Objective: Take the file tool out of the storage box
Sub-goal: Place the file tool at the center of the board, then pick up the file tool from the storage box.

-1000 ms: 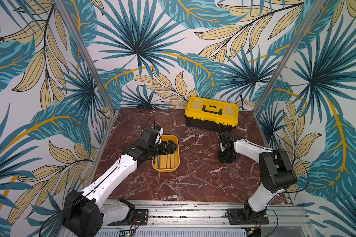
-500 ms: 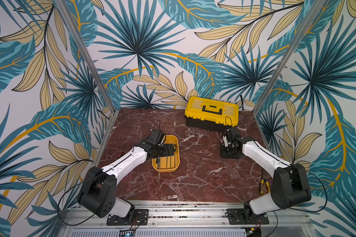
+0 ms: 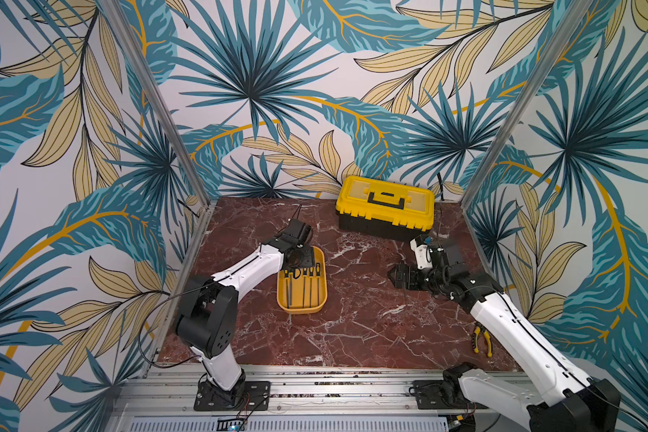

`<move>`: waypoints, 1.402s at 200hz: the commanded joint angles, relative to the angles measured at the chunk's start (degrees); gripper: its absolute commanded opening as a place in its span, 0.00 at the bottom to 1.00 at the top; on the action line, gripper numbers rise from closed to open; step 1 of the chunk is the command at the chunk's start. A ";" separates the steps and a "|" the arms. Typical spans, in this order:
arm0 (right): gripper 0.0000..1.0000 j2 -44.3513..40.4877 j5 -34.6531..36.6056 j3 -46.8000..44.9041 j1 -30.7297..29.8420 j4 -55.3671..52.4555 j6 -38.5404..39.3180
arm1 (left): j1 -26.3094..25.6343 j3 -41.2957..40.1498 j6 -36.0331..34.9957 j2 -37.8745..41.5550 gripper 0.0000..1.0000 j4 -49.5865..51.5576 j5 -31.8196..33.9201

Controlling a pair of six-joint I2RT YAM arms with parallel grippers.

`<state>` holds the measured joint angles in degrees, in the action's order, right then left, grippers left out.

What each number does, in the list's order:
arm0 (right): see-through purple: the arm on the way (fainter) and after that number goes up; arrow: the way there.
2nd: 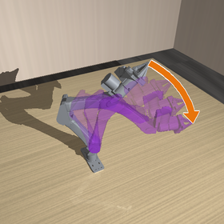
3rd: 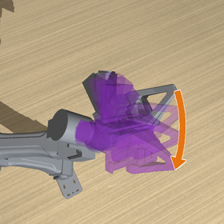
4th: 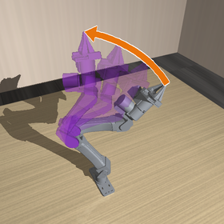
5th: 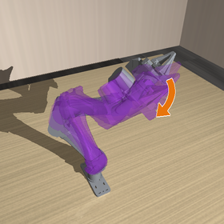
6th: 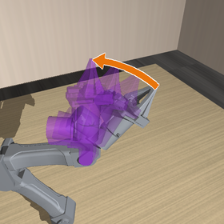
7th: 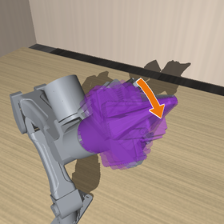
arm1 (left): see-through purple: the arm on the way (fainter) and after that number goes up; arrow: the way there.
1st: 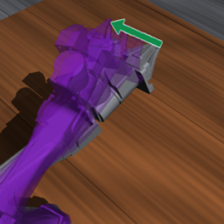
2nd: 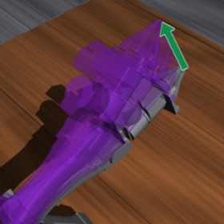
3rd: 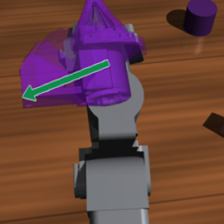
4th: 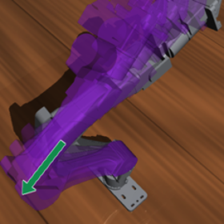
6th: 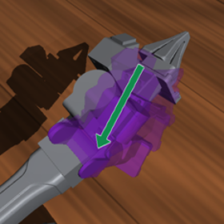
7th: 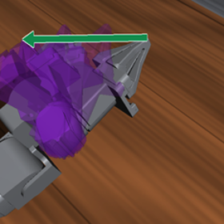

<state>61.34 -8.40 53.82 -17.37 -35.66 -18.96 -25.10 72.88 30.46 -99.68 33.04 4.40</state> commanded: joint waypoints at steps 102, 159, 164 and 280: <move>0.99 -1.58 -1.00 -3.47 -2.41 3.14 -2.40 | 0.23 7.37 -5.71 -9.32 0.37 1.20 0.46; 1.00 -1.68 -0.30 -3.98 -3.04 3.03 -2.42 | 0.21 9.60 -6.42 -12.53 0.35 1.45 -0.60; 0.99 -1.69 -0.19 -4.01 -3.08 2.96 -2.41 | 0.20 9.76 -6.46 -12.75 0.35 1.42 -0.62; 1.00 -1.13 0.49 -4.23 -3.73 2.79 -1.96 | -0.02 11.23 -7.25 -15.95 0.30 2.47 1.53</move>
<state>60.53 -8.78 50.74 -20.69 -33.06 -20.99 -25.08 81.80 23.83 -114.50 35.40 4.73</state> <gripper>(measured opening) 0.994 0.303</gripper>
